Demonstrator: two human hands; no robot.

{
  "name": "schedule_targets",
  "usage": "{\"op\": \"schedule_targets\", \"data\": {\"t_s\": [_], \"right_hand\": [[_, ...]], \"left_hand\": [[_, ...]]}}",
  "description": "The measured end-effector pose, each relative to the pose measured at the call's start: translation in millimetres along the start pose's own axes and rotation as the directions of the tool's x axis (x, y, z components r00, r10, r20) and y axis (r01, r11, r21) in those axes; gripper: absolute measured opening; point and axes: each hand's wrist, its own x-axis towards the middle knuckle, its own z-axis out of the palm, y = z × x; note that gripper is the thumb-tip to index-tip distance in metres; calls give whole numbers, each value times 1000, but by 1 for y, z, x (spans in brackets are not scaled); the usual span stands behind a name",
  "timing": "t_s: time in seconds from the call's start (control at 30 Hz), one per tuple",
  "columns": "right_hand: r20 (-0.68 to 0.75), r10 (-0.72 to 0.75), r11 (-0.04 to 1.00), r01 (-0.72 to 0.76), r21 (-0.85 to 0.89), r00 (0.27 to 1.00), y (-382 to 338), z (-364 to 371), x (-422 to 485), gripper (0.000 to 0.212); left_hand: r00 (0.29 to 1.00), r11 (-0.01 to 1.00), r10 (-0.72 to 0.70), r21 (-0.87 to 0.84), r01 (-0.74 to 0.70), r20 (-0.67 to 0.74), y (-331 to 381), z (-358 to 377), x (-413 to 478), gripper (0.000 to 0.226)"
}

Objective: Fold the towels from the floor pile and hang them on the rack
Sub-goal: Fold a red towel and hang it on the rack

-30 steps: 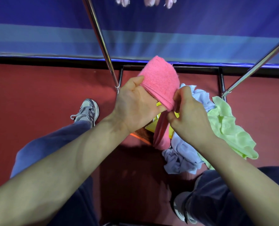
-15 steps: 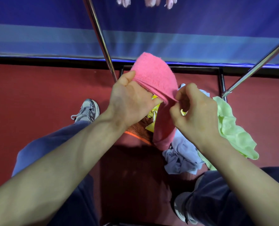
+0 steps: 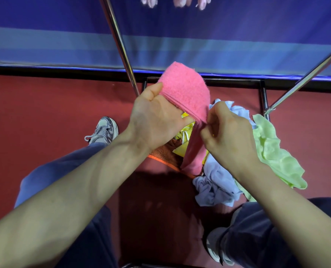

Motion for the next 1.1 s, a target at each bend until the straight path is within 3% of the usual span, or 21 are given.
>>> {"op": "schedule_targets", "data": {"t_s": [0.23,0.67,0.83,0.93,1.1], "right_hand": [[40,-36,999,36,21,999,-3,2,-3,14],[-33,-18,991,23,134,999,-7,-3,-3,12],[103,-41,999,38,33,994,-9,0,-5,17],[69,3,1000,-2,-13,998,-9,2,-6,29],[-59,229,967,-220,131,972,-13,5,-7,44]], "left_hand": [[1000,1000,-24,14,24,19,-1,0,-1,58],[1000,1000,-9,4,9,26,1,-2,0,59],[1000,999,-28,45,28,4,-2,-2,0,58],[1000,999,-30,27,30,-1,-3,0,-1,59],[999,997,-24,-66,26,40,-13,16,-8,57]]}}
